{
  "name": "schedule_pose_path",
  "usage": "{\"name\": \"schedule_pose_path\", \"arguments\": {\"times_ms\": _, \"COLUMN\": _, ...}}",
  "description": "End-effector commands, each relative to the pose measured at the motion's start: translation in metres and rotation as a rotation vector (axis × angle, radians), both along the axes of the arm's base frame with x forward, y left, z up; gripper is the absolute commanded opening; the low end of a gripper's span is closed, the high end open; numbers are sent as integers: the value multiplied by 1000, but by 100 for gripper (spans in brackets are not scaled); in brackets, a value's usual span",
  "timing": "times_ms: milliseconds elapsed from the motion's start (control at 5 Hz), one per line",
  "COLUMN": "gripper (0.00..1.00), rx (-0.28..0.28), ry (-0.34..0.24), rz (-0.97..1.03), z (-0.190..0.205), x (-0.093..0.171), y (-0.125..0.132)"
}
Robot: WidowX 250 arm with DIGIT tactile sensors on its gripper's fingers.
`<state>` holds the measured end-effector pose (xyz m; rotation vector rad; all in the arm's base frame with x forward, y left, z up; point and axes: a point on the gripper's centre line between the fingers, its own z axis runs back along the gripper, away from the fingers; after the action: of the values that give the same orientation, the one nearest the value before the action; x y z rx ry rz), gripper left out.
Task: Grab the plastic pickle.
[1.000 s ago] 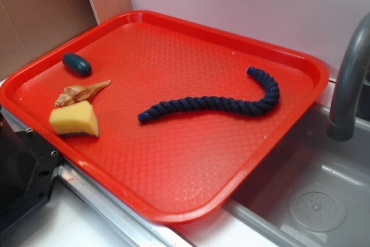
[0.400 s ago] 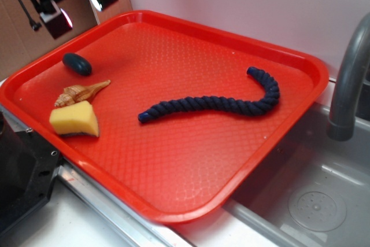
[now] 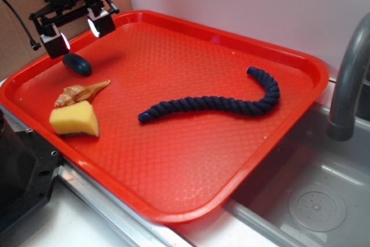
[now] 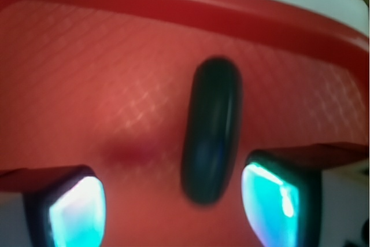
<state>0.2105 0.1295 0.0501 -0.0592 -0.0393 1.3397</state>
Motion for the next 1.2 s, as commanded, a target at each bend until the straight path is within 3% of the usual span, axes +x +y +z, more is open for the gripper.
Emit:
{"name": "schedule_pose_path", "arguments": {"times_ms": 0, "gripper": 0, "rx": 106, "ry": 36, "rz": 15, "z": -23, "x": -7, "y": 16}}
{"name": "schedule_pose_path", "arguments": {"times_ms": 200, "gripper": 0, "rx": 95, "ry": -7, "rz": 9, "z": -9, "x": -13, "y": 7}}
{"name": "schedule_pose_path", "arguments": {"times_ms": 400, "gripper": 0, "rx": 109, "ry": -44, "rz": -105, "z": 41, "x": -19, "y": -13}}
{"name": "schedule_pose_path", "arguments": {"times_ms": 600, "gripper": 0, "rx": 79, "ry": -140, "rz": -350, "z": 90, "x": -13, "y": -48}}
{"name": "schedule_pose_path", "arguments": {"times_ms": 800, "gripper": 0, "rx": 29, "ry": -125, "rz": -598, "z": 135, "x": 1, "y": -87}}
{"name": "schedule_pose_path", "arguments": {"times_ms": 1000, "gripper": 0, "rx": 76, "ry": -70, "rz": -820, "z": 131, "x": 13, "y": -124}}
